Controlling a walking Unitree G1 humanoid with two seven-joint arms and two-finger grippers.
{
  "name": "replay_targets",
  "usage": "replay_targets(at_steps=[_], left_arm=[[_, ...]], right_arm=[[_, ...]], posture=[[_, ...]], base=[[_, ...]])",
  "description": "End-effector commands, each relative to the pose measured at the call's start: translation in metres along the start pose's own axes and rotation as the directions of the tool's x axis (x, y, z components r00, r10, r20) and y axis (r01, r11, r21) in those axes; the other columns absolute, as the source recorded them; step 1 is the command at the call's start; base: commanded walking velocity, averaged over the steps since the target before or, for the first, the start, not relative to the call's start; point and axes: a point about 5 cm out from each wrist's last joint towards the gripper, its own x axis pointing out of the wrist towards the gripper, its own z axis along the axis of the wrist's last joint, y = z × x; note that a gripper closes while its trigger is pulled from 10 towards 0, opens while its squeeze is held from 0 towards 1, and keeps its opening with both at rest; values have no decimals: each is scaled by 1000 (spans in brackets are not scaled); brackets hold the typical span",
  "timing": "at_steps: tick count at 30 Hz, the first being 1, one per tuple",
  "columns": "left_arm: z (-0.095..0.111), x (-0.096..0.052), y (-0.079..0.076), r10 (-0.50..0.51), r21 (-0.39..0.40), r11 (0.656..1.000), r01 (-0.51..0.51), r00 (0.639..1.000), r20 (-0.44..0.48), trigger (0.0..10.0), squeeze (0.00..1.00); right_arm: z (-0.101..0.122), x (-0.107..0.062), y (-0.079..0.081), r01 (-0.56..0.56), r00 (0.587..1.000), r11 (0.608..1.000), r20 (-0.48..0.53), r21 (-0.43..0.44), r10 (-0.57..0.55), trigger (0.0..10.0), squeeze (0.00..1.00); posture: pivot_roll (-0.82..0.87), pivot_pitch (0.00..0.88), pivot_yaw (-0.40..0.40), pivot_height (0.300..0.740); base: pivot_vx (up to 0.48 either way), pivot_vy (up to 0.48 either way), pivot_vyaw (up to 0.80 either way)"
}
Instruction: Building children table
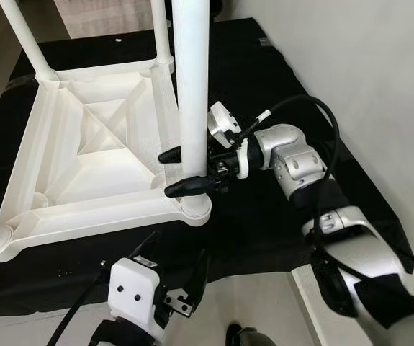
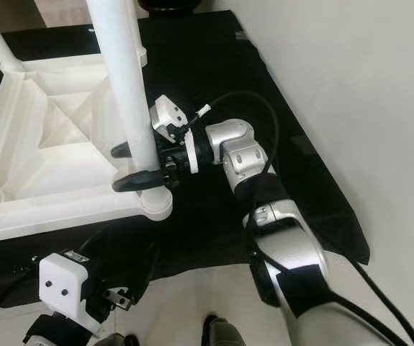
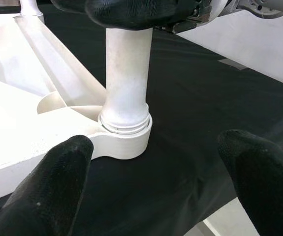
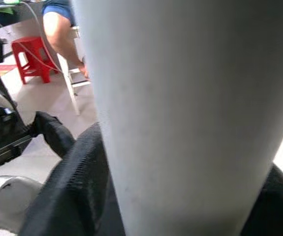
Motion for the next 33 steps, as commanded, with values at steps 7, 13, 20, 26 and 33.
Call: replay_targets(at_steps=[7, 13, 20, 26, 33], left_arm=[[1, -2, -1, -1, -6, 1000, 0, 1000, -11, 10000, 0], [0, -2, 3, 0, -5, 1000, 0, 1000, -12, 10000, 0], [-1, 1, 5, -7, 1, 1000, 7, 1000, -14, 10000, 0], [-4, 4, 7, 5, 7, 1000, -5, 1000, -11, 10000, 0], [-4, 3, 9, 10, 10, 1000, -10, 1000, -12, 10000, 0]], right_arm=[[-16, -7, -4, 209, 977, 978, -31, -25, -209, 0, 0], [-78, 36, 57, 819, 569, 527, -208, 225, -795, 0, 0], [-73, 57, 75, 863, 489, 436, -206, 255, -848, 0, 0], [-41, 77, 45, 764, 614, 577, -50, 290, -788, 10000, 0], [-13, 80, 55, 594, 775, 757, 61, 272, -629, 10000, 1000]], posture=[[50, 229, -31, 740], [45, 226, -25, 740], [32, 196, 13, 740], [17, 174, 6, 740], [15, 181, 10, 740]], base=[[0, 0, 0], [0, 0, 0], [0, 0, 0], [0, 0, 0], [0, 0, 0]])
